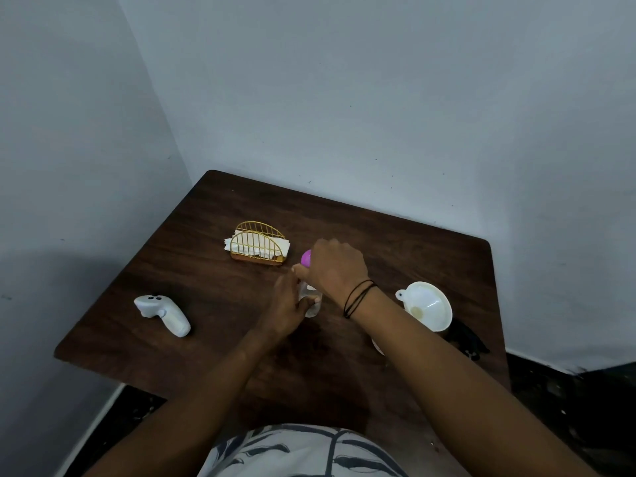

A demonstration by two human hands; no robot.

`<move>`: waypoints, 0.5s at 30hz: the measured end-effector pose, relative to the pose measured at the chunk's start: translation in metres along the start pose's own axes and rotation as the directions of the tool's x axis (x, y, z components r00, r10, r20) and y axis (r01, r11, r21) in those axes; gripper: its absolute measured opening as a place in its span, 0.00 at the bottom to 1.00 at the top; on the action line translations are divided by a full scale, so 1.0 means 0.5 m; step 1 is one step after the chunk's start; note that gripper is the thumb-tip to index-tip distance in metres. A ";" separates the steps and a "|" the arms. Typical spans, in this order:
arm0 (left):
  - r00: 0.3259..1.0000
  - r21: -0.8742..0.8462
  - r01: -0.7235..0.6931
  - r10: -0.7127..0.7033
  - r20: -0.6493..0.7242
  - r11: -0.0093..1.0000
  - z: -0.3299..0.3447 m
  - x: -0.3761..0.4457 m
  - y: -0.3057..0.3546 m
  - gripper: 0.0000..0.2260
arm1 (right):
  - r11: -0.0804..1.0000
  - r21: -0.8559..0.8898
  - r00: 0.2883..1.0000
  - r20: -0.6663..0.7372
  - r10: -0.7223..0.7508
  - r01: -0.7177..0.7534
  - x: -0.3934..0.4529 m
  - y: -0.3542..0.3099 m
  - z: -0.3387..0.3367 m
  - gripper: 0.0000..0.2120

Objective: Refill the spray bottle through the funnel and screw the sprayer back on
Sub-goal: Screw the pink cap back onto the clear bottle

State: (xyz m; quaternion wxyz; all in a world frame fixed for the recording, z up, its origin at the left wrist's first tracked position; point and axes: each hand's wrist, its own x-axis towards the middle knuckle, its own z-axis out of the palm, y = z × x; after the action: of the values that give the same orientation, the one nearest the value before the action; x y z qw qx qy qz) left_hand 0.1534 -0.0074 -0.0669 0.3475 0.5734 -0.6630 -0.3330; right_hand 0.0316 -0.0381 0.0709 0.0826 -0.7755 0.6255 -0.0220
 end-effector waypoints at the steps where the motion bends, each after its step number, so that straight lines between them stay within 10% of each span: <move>1: 1.000 -0.005 -0.010 0.010 0.005 1.000 -0.001 -0.001 -0.002 0.20 | 1.000 0.013 0.999 0.035 -0.011 0.011 0.001 -0.002 -0.002 0.23; 8: 0.998 -0.025 -0.055 0.055 0.003 0.998 -0.001 0.008 -0.005 0.22 | 0.960 0.025 0.952 0.127 -0.279 0.278 0.005 0.016 -0.030 0.23; 15: 1.000 -0.016 0.015 -0.014 0.008 1.000 0.007 0.007 -0.003 0.30 | 1.000 -0.018 0.998 -0.061 0.004 -0.005 0.008 0.012 -0.012 0.30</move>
State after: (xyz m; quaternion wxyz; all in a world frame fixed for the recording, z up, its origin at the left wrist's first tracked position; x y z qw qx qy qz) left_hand 0.1508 -0.0108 -0.0696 0.3471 0.5741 -0.6575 -0.3430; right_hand 0.0260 -0.0438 0.0757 0.0565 -0.7738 0.6296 -0.0398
